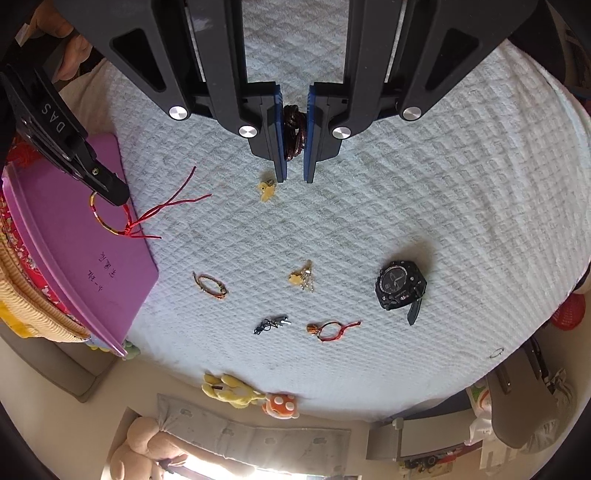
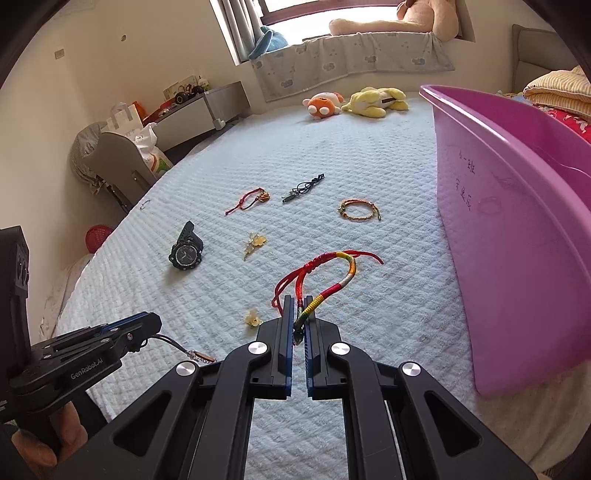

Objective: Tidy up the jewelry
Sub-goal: 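Carry the leather cord and red-string bracelet over the pink tub with both tools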

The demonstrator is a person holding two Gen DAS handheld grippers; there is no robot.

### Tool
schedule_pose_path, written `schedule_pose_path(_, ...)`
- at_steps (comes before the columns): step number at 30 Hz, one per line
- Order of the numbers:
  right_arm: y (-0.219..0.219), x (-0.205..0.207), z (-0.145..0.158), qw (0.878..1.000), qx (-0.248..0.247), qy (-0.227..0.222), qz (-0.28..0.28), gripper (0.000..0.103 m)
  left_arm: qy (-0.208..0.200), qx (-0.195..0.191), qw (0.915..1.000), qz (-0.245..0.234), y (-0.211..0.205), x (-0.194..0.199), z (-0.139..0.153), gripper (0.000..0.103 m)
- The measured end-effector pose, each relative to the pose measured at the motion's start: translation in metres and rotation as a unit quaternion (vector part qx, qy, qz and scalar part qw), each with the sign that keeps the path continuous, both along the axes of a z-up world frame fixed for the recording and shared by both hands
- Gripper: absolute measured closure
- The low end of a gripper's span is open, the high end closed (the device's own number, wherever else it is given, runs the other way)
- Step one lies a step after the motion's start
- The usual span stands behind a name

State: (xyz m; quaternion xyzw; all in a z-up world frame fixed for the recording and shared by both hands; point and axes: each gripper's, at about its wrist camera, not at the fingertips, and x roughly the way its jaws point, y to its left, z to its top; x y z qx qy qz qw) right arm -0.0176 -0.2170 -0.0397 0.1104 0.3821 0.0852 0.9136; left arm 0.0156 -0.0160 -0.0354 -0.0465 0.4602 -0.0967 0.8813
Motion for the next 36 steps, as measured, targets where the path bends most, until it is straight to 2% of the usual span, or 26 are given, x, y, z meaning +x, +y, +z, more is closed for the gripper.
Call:
schedule_pose_path(5,-0.003,-0.007,0.021,1.000,0.003,-0.011,-0.006,0.098,0.006,-0.001,1.0000,-0.005,-0.002,0.009,0.016,0.094)
schedule_pose_path(9,-0.009,-0.013,0.041,1.000,0.007,-0.021,-0.010,0.098,-0.005,0.002,0.9998,-0.017,-0.014,0.015,0.037,0.094)
schedule_pose_path(20,-0.060,-0.027,0.093,0.997,0.018,-0.049,-0.051,0.098,-0.043,0.007,0.9944,-0.096,-0.090,0.029,0.093,0.094)
schedule_pose_path(26,-0.107,-0.037,0.122,0.992,0.007,-0.073,-0.100,0.098,-0.069,0.001,0.9859,-0.152,-0.144,0.034,0.124,0.094)
schedule_pose_path(36,-0.186,-0.054,0.153,0.979,-0.020,-0.099,-0.178,0.098,-0.112,-0.020,0.9637,-0.242,-0.241,0.031,0.172,0.094)
